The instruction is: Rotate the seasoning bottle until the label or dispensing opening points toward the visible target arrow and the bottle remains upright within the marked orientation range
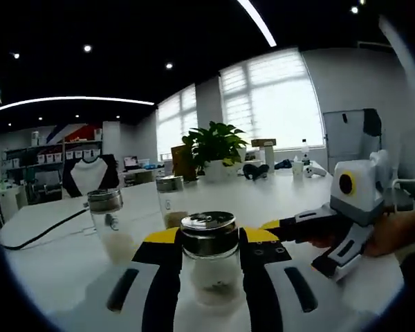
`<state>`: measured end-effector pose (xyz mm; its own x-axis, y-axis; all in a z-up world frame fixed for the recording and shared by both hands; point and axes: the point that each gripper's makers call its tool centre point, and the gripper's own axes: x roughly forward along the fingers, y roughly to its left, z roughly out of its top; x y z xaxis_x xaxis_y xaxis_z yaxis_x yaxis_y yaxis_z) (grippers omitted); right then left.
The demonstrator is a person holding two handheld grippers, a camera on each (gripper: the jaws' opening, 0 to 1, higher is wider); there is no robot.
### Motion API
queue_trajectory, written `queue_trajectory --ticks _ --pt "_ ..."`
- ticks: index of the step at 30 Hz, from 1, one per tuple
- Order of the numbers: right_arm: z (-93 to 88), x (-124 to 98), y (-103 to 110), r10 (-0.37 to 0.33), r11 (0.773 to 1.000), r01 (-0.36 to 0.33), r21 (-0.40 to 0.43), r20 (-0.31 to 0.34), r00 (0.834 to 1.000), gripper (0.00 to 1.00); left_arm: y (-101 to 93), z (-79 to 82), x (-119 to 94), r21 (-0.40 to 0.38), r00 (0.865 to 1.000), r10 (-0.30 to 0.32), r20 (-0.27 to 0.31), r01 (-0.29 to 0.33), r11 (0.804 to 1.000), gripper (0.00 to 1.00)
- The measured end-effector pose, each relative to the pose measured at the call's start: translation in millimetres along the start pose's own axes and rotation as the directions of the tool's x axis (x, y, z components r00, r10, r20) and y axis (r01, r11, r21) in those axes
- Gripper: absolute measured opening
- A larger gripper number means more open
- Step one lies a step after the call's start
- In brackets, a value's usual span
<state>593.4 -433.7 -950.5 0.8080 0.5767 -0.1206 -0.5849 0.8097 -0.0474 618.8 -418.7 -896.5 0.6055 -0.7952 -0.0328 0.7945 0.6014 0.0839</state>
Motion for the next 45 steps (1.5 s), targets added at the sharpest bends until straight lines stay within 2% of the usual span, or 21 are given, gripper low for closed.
queue_trajectory --ticks 6,11,14,18,20,22,26,32,36,39,41,45 --pt "-1.2 1 3 0.013 1.000 -0.013 -0.005 -0.007 1.000 0.62 -20.7 -4.9 2 0.002 0.995 -0.102 -0.015 0.102 0.995 0.34" --pt "0.0 1 4 0.021 1.000 -0.021 -0.011 -0.002 1.000 0.61 -31.2 -3.4 3 0.013 0.989 -0.147 -0.012 0.147 0.989 0.34" --pt "0.8 1 5 0.023 1.000 -0.023 -0.015 0.002 1.000 0.59 -39.9 -4.5 4 0.021 0.980 -0.201 -0.011 0.201 0.979 0.34" --pt "0.9 1 7 0.033 0.999 -0.033 -0.015 0.003 0.999 0.58 -46.2 -6.7 5 -0.025 0.970 -0.243 0.002 0.243 0.970 0.34" --pt "1.3 1 8 0.040 0.999 -0.039 -0.017 0.004 0.999 0.57 -50.2 -6.4 4 -0.010 0.966 -0.259 -0.002 0.259 0.966 0.34" --pt "0.5 1 9 0.042 0.999 -0.042 -0.015 0.001 0.999 0.56 -56.4 -8.7 4 0.025 0.955 -0.295 -0.025 0.296 0.955 0.34" --pt "1.4 1 8 0.043 0.999 -0.043 -0.005 0.007 0.999 0.56 -64.5 -9.6 4 0.036 0.947 -0.320 -0.032 0.321 0.946 0.34" --pt "0.7 0 6 0.038 0.999 -0.038 0.002 0.006 0.999 0.54 -60.1 -2.9 0 0.017 0.947 -0.320 0.000 0.320 0.947 0.34" --pt "2.6 0 10 0.060 0.998 -0.060 0.025 0.021 0.998 0.46 -62.6 5.1 -2 -0.017 0.941 -0.336 0.049 0.337 0.941 0.34" --pt "3.8 -1 17 0.091 0.996 -0.091 0.001 0.026 0.996 0.37 -64.5 5.4 -2 -0.009 0.939 -0.342 0.047 0.342 0.940 0.34" --pt "3.6 0 19 0.096 0.995 -0.096 -0.016 0.024 0.995 0.35 -65.3 4.9 -2 -0.005 0.938 -0.344 0.043 0.345 0.939 0.34" --pt "4.8 0 19 0.102 0.995 -0.102 0.002 0.032 0.994 0.34 -65.0 5.9 -3 -0.005 0.935 -0.350 0.050 0.351 0.936 0.34"
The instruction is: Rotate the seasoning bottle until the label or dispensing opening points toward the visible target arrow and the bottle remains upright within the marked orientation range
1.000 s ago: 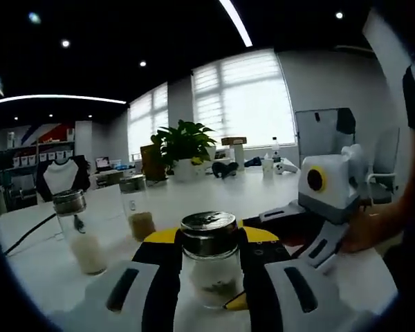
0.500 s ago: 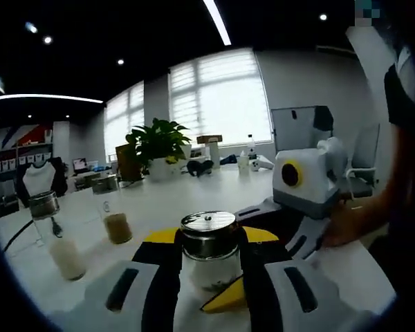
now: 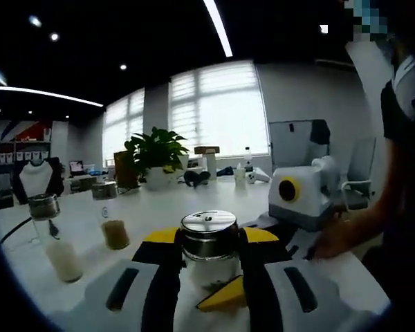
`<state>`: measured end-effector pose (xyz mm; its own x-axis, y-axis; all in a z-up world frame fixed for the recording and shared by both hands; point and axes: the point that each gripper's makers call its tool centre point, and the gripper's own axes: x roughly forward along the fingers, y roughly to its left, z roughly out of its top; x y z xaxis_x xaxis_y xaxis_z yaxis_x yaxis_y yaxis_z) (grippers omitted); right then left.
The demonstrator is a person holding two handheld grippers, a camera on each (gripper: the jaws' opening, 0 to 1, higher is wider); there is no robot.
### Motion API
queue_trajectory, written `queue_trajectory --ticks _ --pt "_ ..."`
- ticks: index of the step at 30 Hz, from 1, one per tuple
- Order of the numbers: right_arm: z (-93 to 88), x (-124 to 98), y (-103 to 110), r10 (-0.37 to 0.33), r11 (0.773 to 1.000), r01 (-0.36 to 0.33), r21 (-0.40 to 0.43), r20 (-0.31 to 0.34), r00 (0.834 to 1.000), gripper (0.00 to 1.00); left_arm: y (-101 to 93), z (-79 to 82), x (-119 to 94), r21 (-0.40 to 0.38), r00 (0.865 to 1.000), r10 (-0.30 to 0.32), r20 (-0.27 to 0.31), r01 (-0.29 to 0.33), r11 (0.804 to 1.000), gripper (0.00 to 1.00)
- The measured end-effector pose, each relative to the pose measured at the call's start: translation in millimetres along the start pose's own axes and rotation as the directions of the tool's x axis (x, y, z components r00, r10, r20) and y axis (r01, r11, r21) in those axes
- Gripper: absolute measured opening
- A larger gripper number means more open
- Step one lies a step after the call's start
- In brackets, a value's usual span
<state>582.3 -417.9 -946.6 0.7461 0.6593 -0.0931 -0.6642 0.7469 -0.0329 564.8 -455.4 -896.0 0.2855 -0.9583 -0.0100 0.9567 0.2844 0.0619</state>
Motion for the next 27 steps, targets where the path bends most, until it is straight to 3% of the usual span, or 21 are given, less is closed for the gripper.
queue_trajectory --ticks 5,8,14,18,22,27 --pt "0.5 0 0 -0.011 0.999 0.011 -0.032 0.003 1.000 0.34 -1.0 -0.1 -1 0.005 1.000 -0.010 -0.001 0.010 1.000 0.34" --pt "1.3 1 -2 -0.037 0.995 0.038 -0.097 0.005 0.999 0.34 -0.3 -0.5 -2 0.014 1.000 -0.017 -0.005 0.017 1.000 0.34" --pt "-4.5 5 -4 -0.057 0.997 0.056 -0.054 -0.018 0.998 0.34 2.8 -5.8 -1 -0.013 0.999 0.014 -0.035 -0.014 1.000 0.35" --pt "-5.5 5 -6 -0.080 0.995 0.079 -0.056 -0.022 0.997 0.33 6.2 -7.5 1 -0.037 0.992 0.112 -0.054 -0.114 0.993 0.35" --pt "-5.1 5 -8 -0.112 0.993 0.111 -0.039 -0.021 0.994 0.33 8.9 -5.9 0 0.015 0.973 0.211 -0.099 -0.210 0.978 0.35" --pt "-4.7 3 -8 -0.126 0.991 0.124 -0.049 -0.018 0.992 0.33 9.0 -0.9 -1 -0.055 0.936 0.351 -0.037 -0.353 0.934 0.34"
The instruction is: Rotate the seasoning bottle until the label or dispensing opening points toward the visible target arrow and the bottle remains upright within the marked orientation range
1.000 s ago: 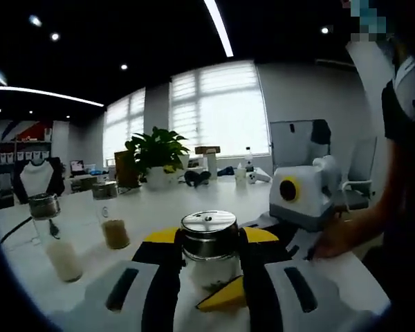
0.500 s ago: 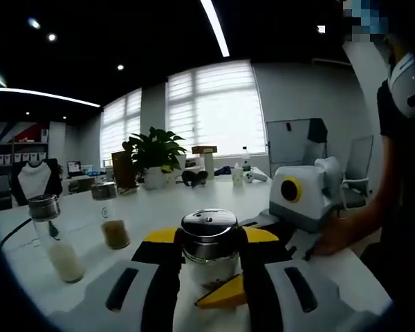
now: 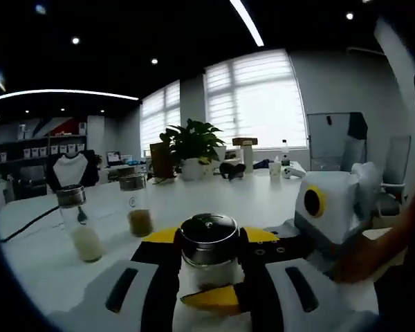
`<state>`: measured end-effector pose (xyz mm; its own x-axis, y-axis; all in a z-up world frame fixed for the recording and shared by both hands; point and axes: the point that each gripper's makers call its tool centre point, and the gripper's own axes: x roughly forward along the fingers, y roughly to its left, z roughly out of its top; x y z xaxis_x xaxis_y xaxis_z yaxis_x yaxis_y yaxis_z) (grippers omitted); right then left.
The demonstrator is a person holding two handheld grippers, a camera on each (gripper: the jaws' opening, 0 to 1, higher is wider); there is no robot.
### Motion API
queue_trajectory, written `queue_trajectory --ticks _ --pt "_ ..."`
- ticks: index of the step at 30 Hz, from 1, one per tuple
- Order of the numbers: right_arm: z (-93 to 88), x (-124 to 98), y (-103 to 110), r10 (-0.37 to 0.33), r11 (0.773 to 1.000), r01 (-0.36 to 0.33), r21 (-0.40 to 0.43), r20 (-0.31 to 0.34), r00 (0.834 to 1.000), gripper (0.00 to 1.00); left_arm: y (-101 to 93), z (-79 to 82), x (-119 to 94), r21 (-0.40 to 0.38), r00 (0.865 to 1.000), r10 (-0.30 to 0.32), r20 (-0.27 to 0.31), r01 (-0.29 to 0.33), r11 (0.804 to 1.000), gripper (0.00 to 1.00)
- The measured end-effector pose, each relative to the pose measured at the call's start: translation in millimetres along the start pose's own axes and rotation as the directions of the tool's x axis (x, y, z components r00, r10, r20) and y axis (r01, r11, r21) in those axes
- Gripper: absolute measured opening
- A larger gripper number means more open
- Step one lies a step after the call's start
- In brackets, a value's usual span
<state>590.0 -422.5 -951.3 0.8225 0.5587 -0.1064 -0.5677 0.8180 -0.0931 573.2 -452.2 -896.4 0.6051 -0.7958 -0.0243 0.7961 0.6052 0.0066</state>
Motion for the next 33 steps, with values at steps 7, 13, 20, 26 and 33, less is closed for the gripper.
queue_trajectory --ticks 7,13,20,26,33 --pt "-0.9 2 3 0.012 1.000 -0.012 -0.023 -0.008 1.000 0.33 3.0 -0.3 -4 -0.023 0.983 0.181 0.012 -0.181 0.983 0.40" --pt "2.6 0 3 0.011 1.000 -0.011 -0.027 0.008 1.000 0.33 2.9 3.2 -1 -0.079 0.959 0.281 0.029 -0.278 0.957 0.47" --pt "0.8 2 9 0.040 0.999 -0.040 -0.019 -0.001 0.999 0.33 11.0 -1.4 -3 -0.088 0.922 0.386 0.024 -0.382 0.920 0.50" --pt "2.7 0 7 0.030 1.000 -0.030 -0.005 0.011 1.000 0.33 19.2 0.4 -4 -0.081 0.910 0.412 0.043 -0.407 0.910 0.37" --pt "4.9 0 7 0.046 0.998 -0.047 0.049 0.030 0.999 0.33 18.5 1.5 -2 -0.055 0.928 0.370 0.044 -0.368 0.928 0.36"
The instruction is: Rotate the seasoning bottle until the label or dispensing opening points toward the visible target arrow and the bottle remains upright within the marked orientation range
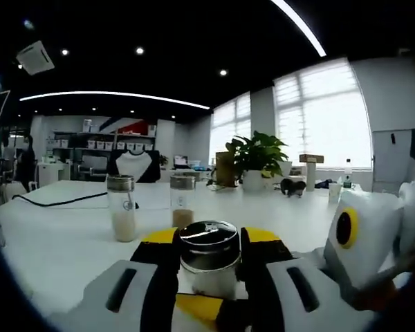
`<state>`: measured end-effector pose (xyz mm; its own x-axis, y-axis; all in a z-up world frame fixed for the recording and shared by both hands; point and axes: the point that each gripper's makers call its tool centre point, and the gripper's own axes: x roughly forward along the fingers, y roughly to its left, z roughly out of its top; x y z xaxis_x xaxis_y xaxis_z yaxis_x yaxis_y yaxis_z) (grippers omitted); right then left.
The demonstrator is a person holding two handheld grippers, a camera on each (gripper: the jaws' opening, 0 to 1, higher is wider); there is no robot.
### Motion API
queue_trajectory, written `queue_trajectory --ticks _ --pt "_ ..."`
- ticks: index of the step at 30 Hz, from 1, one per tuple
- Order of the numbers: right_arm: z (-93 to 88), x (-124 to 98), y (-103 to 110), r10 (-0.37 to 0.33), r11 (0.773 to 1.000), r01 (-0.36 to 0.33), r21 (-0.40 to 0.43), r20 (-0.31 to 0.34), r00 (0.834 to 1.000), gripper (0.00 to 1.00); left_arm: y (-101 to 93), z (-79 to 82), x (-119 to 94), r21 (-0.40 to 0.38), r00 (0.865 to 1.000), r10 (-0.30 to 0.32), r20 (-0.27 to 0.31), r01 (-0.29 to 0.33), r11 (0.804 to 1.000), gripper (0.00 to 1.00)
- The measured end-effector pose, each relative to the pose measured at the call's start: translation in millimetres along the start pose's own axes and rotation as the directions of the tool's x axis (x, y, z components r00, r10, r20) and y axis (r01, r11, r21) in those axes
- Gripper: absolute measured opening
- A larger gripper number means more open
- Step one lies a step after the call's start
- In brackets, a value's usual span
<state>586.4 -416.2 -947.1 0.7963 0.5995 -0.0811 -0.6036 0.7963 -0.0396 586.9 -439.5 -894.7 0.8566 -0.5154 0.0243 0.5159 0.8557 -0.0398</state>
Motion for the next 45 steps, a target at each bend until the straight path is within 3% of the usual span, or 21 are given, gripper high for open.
queue_trajectory --ticks 9,16,20,26,28,29,30,33,37,39,40,45 --pt "-0.8 0 3 0.014 1.000 -0.014 -0.009 -0.006 1.000 0.34 -1.9 -5.7 -2 0.023 0.995 -0.085 -0.046 0.087 0.996 0.35" --pt "1.7 1 9 0.044 0.999 -0.044 -0.005 0.010 0.999 0.34 -1.7 -7.3 -2 0.050 0.971 -0.220 -0.095 0.226 0.973 0.34" --pt "5.2 1 13 0.061 0.998 -0.061 -0.018 0.026 0.998 0.33 -1.0 -3.1 -5 0.095 0.951 -0.289 -0.107 0.299 0.949 0.34" --pt "7.3 1 20 0.096 0.995 -0.095 -0.028 0.035 0.995 0.34 -6.0 -1.7 -11 0.151 0.906 -0.398 -0.146 0.418 0.896 0.34" --pt "8.5 1 22 0.109 0.994 -0.108 -0.031 0.040 0.993 0.34 -10.9 -0.5 -16 0.152 0.872 -0.463 -0.158 0.484 0.861 0.34" --pt "9.3 1 23 0.115 0.993 -0.114 -0.024 0.045 0.992 0.34 -9.8 1.6 -17 0.147 0.872 -0.466 -0.148 0.485 0.862 0.34" --pt "9.4 1 25 0.127 0.992 -0.126 -0.019 0.047 0.991 0.34 -9.9 3.1 -20 0.130 0.861 -0.488 -0.143 0.506 0.853 0.34" --pt "11.5 1 28 0.143 0.990 -0.142 -0.015 0.057 0.988 0.36 -8.6 5.8 -23 0.121 0.846 -0.516 -0.134 0.531 0.839 0.34" --pt "12.6 1 34 0.168 0.986 -0.166 -0.028 0.059 0.984 0.37 -12.8 5.6 -30 0.127 0.803 -0.574 -0.160 0.594 0.795 0.34" --pt "11.9 2 37 0.182 0.983 -0.180 -0.027 0.057 0.982 0.37 -11.2 5.7 -32 0.122 0.796 -0.583 -0.163 0.602 0.789 0.34" --pt "11.8 2 38 0.191 0.981 -0.190 -0.024 0.057 0.980 0.37 -12.9 5.3 -34 0.129 0.782 -0.600 -0.169 0.621 0.773 0.34" --pt "11.3 2 46 0.235 0.972 -0.234 -0.022 0.061 0.970 0.36 -13.8 4.2 -40 0.100 0.749 -0.642 -0.165 0.660 0.745 0.34"
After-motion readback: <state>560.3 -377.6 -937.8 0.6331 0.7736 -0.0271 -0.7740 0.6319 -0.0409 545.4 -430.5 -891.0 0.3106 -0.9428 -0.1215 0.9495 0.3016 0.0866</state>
